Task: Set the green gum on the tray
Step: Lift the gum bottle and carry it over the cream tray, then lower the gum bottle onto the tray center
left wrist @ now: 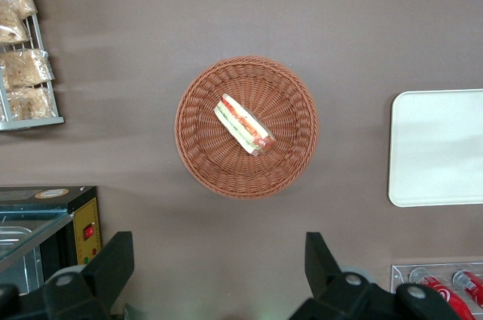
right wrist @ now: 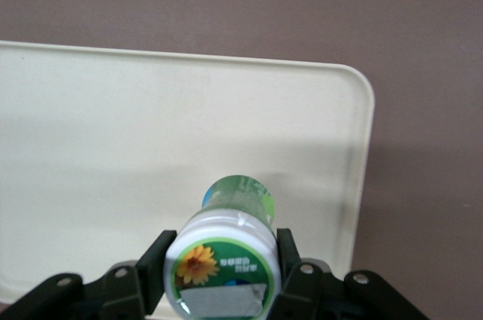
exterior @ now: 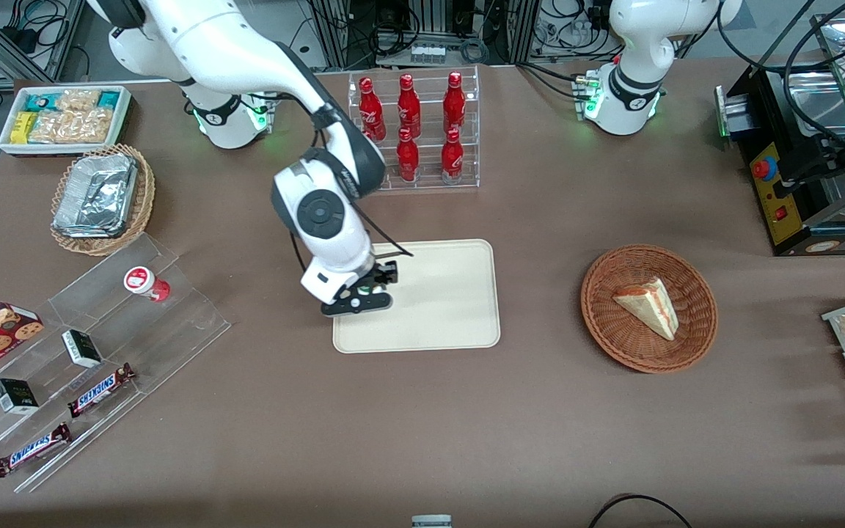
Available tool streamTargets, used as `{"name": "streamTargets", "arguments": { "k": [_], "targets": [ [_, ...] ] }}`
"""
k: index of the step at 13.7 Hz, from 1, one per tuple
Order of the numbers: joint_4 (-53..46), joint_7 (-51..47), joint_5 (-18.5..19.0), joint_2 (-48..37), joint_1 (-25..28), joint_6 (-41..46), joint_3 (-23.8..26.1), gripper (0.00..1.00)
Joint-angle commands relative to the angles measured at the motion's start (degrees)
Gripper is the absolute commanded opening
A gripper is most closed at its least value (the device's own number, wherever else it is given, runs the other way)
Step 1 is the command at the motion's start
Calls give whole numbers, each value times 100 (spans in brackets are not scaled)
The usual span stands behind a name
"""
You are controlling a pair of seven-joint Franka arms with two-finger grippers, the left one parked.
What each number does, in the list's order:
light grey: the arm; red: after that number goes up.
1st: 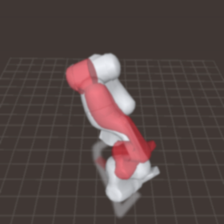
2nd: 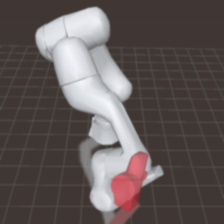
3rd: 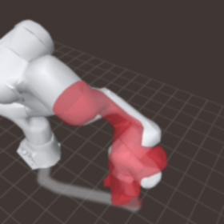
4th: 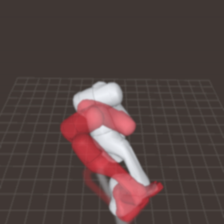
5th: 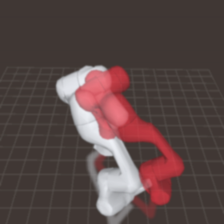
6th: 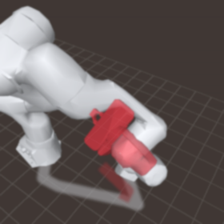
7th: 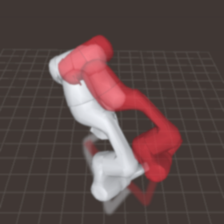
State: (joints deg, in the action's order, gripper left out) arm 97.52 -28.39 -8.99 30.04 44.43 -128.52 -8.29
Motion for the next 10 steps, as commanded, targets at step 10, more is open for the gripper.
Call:
{"name": "streamTargets", "arguments": {
  "k": [10],
  "targets": [
    [-435, -1177, -129, 871, 628, -779, -68, 0]
  ]
}}
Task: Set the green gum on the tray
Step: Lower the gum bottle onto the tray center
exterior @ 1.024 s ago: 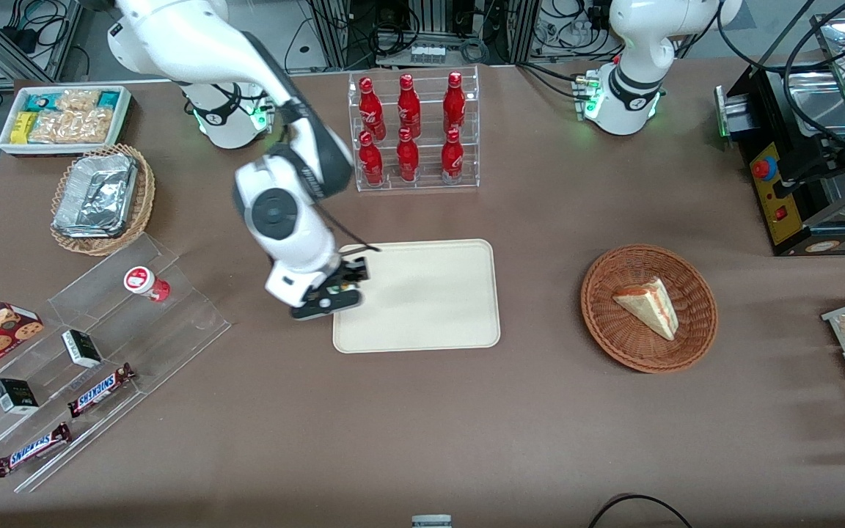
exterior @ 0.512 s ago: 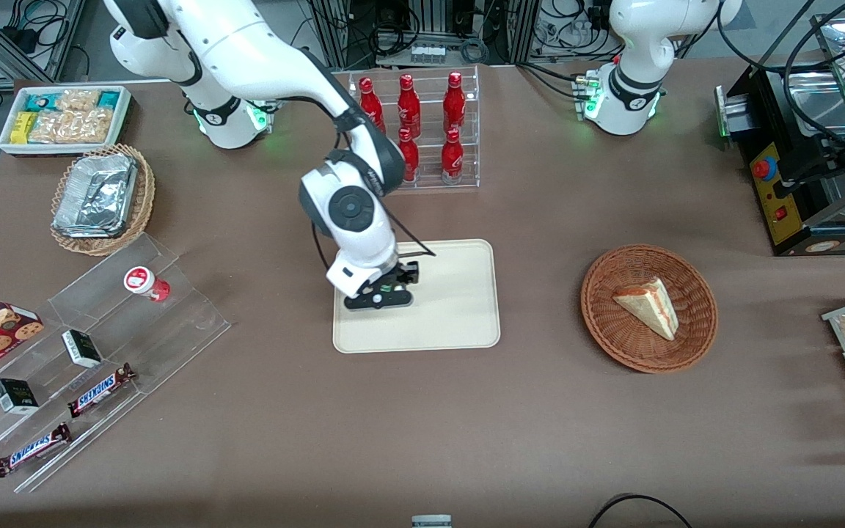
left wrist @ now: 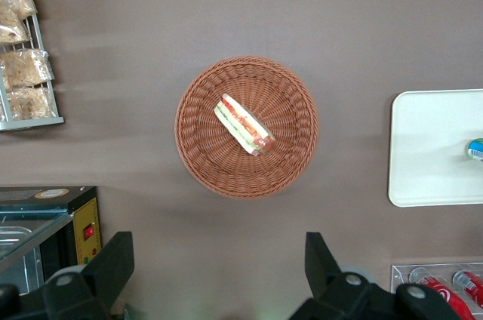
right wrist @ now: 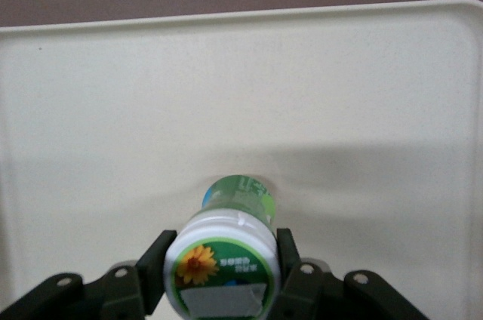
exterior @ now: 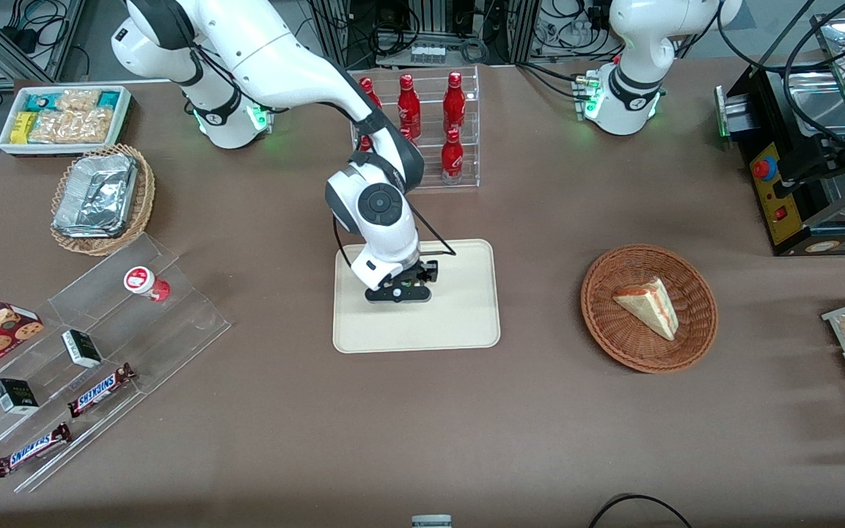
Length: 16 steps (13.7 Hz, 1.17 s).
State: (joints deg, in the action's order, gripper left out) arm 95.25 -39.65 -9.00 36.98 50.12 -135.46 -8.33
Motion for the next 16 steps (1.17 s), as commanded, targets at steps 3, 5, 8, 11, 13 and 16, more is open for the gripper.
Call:
{"name": "streamTargets", "arguments": {
  "k": [3, 5, 8, 11, 13, 16],
  "targets": [
    [-209, -8, -111, 257, 59, -252, -64, 7],
    [-209, 1, -137, 274, 59, -297, -64, 70],
    [-209, 45, -76, 266, 59, -314, -64, 100],
    [-200, 211, -76, 213, 42, -279, -64, 100],
    [-183, 457, -76, 152, 33, -192, -81, 100],
    [-147, 862, -76, -313, -46, 667, -99, 100]
  ]
}}
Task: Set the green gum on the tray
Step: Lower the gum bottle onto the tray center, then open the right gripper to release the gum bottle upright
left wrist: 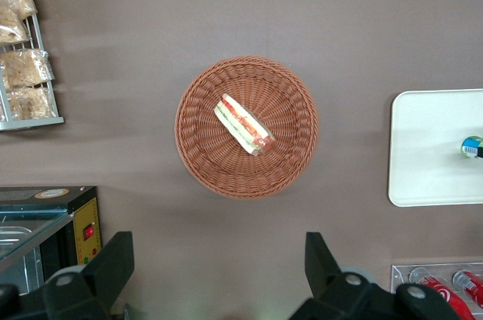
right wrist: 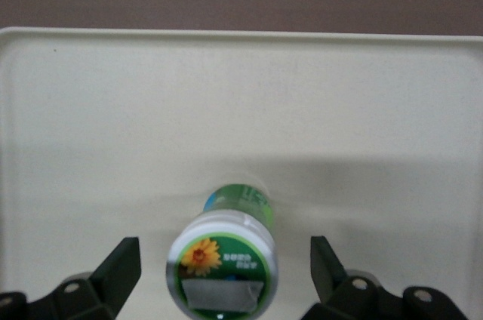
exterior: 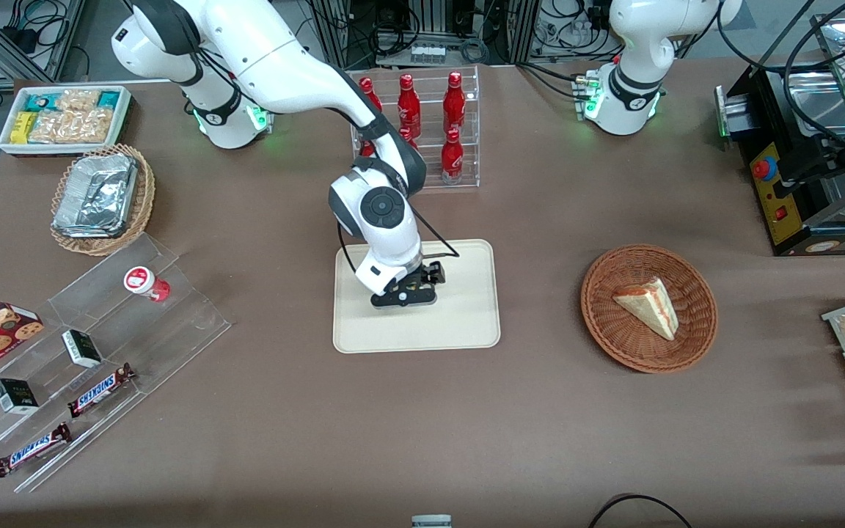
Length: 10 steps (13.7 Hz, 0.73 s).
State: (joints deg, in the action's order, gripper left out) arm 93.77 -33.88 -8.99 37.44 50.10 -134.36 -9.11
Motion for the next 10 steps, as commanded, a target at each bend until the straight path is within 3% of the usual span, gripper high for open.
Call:
{"name": "streamTargets", "arguments": {
  "k": [1, 7, 10],
  "targets": [
    [-8, 285, -76, -500, -44, 777, -29, 100],
    [-52, 574, -76, -1519, -202, 2482, -56, 100],
    [-61, 1092, -76, -1976, -571, 3203, -56, 100]
  ]
}}
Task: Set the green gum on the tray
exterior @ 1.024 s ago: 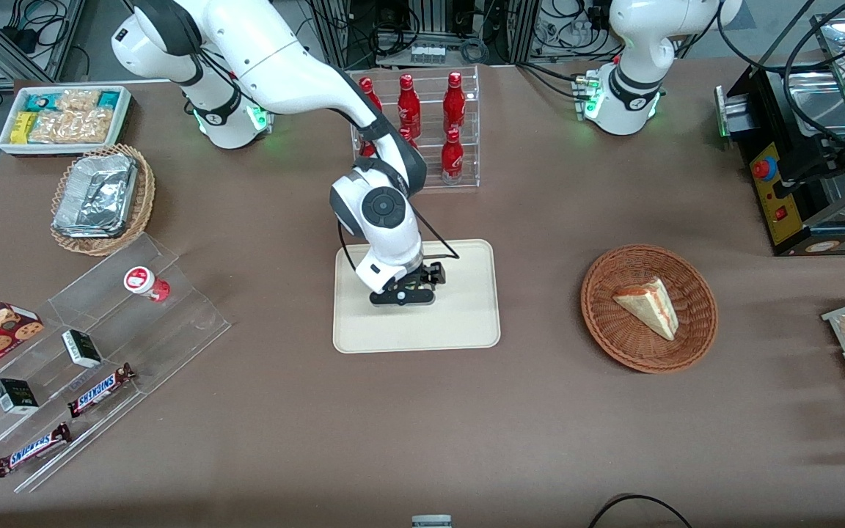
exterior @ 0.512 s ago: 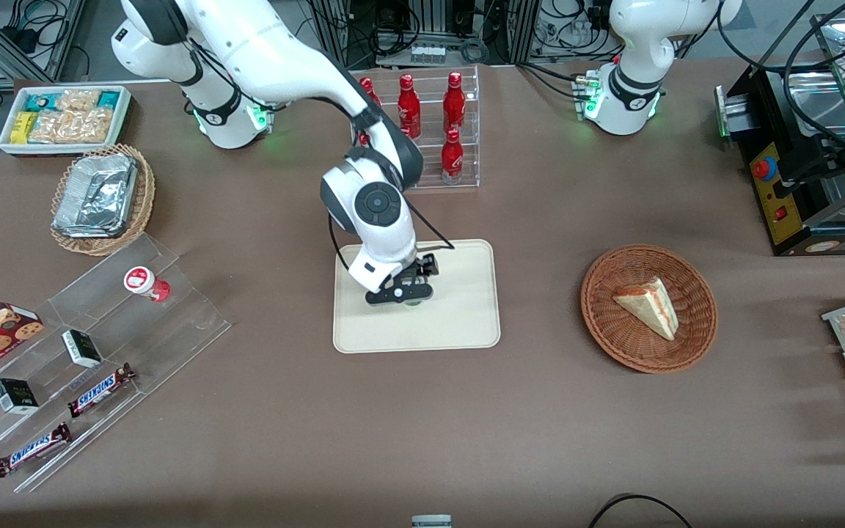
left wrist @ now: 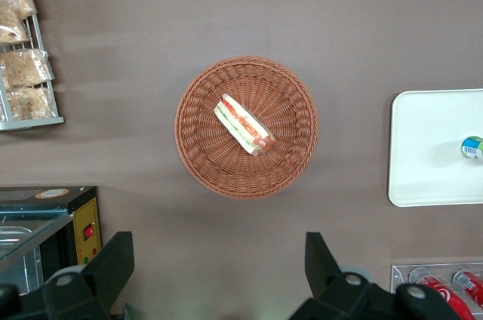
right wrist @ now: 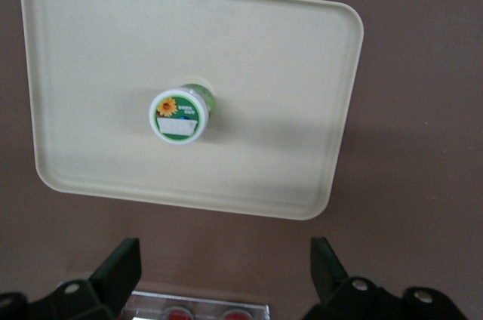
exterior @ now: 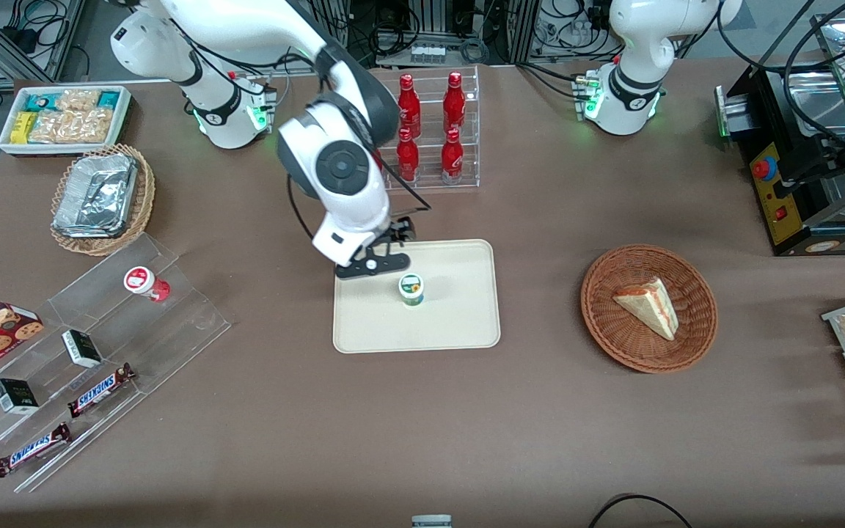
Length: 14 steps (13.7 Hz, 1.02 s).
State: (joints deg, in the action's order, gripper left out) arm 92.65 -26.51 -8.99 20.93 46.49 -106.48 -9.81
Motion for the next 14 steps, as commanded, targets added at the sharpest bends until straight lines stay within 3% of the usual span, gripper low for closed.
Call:
{"name": "streamTargets", "arguments": {
  "k": [1, 7, 12, 14],
  "targets": [
    [43, 609, -68, -440, -332, 643, 6, 100],
    [183, 2323, -76, -1073, -1289, 1094, 15, 100],
    [377, 2396, 126, -1565, -2361, 1366, 94, 100],
    [429, 2361, 213, -1671, -2966, 1498, 347, 100]
  ]
}}
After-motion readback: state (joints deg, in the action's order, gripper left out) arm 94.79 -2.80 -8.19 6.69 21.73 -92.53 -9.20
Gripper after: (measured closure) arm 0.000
